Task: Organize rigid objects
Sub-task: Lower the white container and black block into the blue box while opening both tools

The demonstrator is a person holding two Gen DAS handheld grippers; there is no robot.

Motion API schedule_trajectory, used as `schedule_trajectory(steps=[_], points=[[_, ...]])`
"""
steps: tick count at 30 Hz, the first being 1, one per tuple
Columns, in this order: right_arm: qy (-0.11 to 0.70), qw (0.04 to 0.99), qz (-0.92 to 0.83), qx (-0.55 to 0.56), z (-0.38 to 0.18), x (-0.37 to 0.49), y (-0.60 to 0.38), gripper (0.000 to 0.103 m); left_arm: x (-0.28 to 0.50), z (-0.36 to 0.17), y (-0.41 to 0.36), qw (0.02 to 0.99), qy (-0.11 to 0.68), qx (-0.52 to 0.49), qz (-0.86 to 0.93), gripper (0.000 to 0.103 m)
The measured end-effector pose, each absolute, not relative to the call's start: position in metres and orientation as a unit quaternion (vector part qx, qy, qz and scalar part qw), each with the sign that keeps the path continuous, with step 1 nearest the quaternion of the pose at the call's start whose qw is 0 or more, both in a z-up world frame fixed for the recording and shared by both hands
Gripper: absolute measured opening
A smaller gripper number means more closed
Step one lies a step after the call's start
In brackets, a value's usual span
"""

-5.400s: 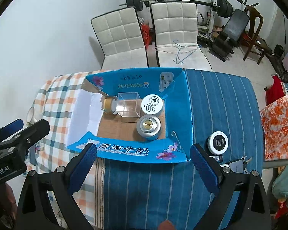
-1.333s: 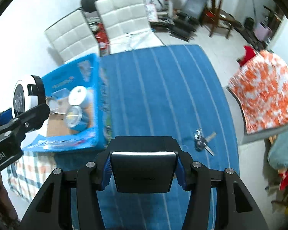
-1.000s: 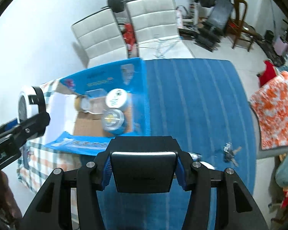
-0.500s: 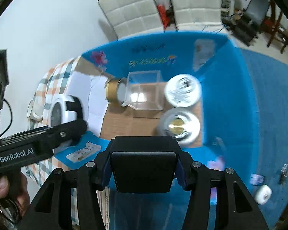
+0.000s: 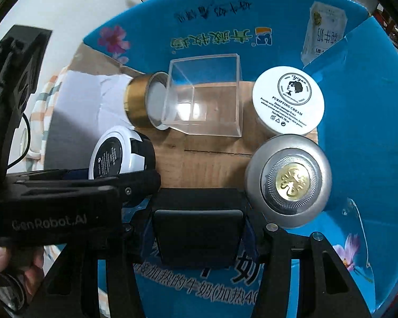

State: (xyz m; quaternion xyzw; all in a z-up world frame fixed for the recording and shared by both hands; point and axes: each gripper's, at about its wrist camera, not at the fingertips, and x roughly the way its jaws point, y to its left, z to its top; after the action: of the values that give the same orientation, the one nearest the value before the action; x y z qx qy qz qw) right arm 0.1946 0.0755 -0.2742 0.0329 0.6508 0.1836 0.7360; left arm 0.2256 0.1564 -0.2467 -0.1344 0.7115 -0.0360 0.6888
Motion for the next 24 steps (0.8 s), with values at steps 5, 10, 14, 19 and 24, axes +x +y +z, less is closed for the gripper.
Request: schedule_trajectory(steps=[5,10,14,19,24], points=[[0.659,0.728,0.185,0.028,-0.279,0.202,0.079,0.057,0.237,-0.262,0.157,0.663,0.736,-0.134,-0.040,0.073],[0.670,0.718,0.188,0.024,-0.283,0.209,0.079,0.057,0.245,-0.274,0.154,0.638,0.759,-0.120,-0.043,0.073],[0.674,0.715,0.184,0.016,-0.286,0.212,0.082,0.057,0.245,-0.280,0.155,0.628,0.767,-0.124,-0.041,0.074],[0.693,0.699,0.175,0.010,-0.292,0.217,0.085,0.062,0.244,-0.284,0.159,0.618,0.774,-0.128,-0.036,0.074],[0.704,0.690,0.168,0.017,-0.298,0.209,0.078,0.073,0.237,-0.286,0.160,0.610,0.782,-0.122,-0.033,0.074]])
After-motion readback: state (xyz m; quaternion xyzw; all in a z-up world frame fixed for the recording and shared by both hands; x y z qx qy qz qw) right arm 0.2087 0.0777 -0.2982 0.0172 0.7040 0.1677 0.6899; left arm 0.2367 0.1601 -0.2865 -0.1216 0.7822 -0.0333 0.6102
